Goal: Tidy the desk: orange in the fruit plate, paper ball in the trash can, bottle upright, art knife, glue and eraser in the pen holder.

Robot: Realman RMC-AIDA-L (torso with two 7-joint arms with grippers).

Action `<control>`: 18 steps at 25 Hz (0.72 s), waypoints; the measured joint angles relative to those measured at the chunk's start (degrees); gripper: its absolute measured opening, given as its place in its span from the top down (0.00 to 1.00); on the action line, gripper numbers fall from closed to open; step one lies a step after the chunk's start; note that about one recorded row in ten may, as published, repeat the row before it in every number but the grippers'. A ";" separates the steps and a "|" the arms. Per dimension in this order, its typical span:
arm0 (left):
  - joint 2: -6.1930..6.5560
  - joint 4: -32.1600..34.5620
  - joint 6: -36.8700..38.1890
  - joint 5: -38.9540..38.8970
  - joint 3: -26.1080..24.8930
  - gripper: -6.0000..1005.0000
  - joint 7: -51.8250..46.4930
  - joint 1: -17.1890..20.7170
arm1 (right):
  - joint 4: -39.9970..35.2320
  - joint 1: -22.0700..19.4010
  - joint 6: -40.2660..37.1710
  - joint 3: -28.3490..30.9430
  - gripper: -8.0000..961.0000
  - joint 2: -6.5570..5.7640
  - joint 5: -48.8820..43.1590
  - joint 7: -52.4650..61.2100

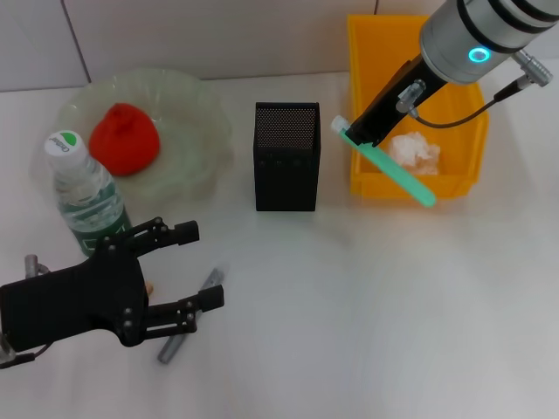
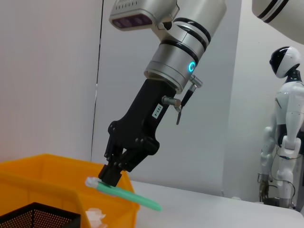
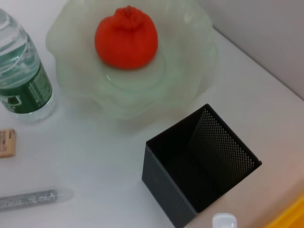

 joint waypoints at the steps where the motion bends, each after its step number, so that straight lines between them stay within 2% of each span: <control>1: 0.00 0.00 0.00 0.00 0.00 0.15 0.00 -0.05 | -0.06 0.00 0.03 0.01 0.95 0.00 0.00 0.00; 18: -0.27 -0.14 0.00 0.00 0.00 0.15 -0.02 -0.18 | -2.03 -0.10 1.84 0.01 0.99 -0.09 0.05 0.00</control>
